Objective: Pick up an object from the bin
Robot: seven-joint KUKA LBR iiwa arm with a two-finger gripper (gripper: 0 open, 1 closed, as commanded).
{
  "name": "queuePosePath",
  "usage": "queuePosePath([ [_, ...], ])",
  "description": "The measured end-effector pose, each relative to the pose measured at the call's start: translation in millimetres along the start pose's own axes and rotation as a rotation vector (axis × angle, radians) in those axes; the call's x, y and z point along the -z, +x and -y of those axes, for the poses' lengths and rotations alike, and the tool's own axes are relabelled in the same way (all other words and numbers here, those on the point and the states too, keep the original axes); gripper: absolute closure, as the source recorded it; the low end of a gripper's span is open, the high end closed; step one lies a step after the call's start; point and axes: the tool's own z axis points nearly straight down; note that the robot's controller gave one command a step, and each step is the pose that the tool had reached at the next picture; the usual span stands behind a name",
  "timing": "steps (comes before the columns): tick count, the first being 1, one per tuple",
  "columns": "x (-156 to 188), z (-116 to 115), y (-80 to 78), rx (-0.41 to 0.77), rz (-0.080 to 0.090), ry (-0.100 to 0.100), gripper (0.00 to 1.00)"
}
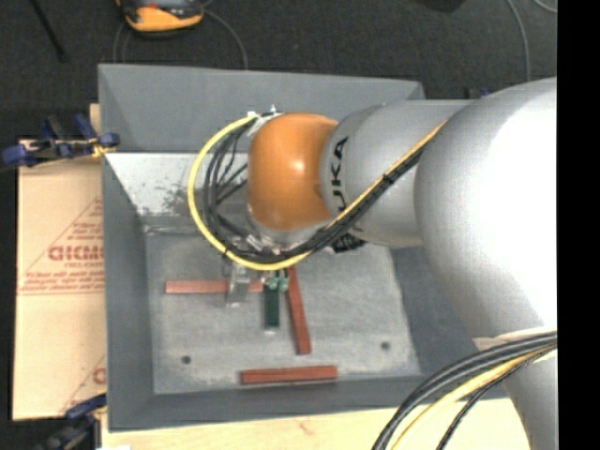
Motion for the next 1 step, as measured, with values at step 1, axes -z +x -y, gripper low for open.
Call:
queuePosePath([
  [1,12.6,0.1,-0.3,-0.001,0.003,-0.001,1.00],
])
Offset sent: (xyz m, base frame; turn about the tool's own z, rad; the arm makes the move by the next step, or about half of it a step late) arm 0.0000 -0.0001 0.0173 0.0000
